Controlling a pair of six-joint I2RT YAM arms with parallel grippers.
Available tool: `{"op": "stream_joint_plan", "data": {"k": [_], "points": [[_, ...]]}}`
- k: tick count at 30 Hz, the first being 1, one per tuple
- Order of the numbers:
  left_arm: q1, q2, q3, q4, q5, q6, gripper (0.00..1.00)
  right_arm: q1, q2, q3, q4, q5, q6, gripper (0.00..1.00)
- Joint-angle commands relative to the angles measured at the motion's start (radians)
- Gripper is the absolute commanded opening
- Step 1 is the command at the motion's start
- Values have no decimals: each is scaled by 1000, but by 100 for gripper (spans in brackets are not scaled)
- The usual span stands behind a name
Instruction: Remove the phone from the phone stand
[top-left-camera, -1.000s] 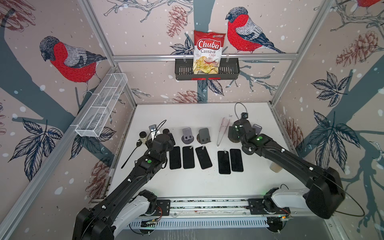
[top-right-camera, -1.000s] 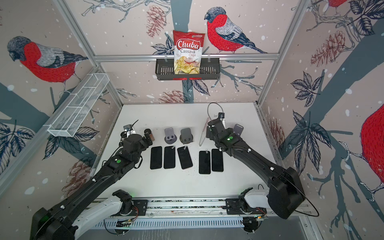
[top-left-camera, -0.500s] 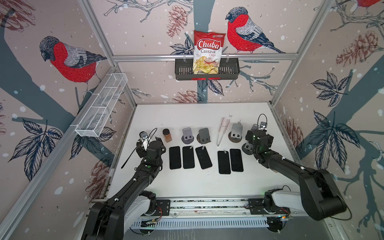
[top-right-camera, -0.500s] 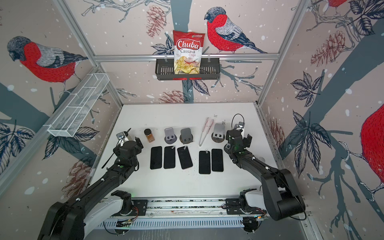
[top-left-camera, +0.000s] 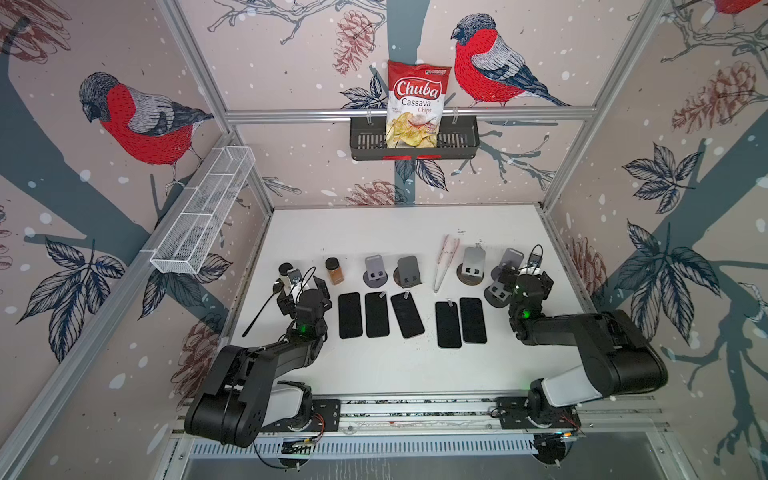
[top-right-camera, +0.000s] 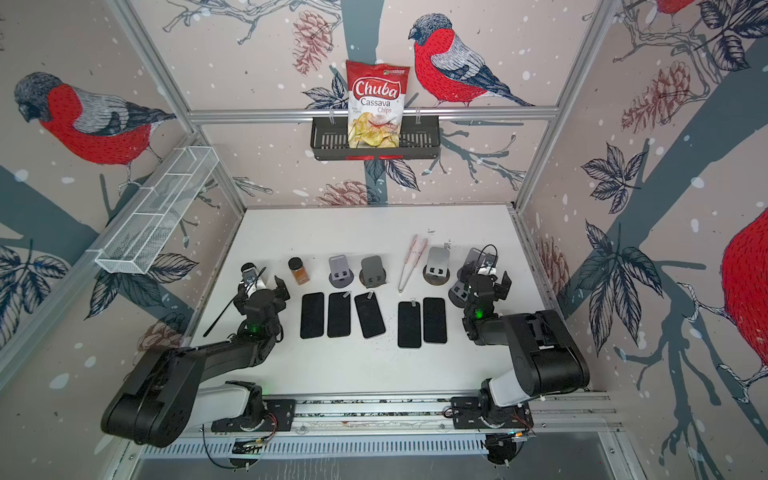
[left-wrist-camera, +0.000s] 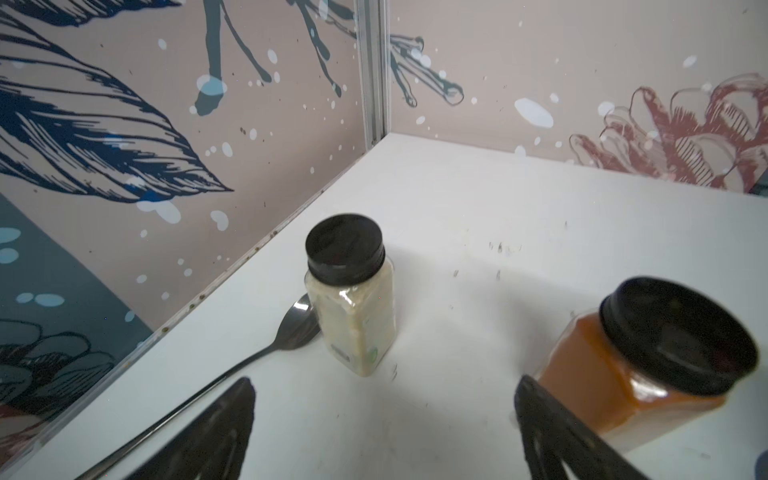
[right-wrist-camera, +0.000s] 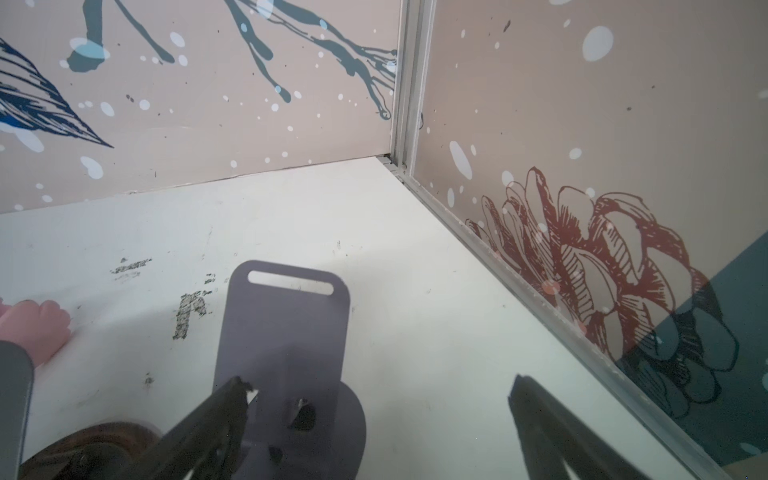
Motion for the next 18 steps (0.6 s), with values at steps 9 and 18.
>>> {"op": "stream_joint_plan", "data": {"k": [9,18], "points": [[49,220,8,466,57,174,97,-120,14,-89,202,-240,52,99],[74,222,71,324,133,147,97,-121,8,-83,183,-247,57,99]]}}
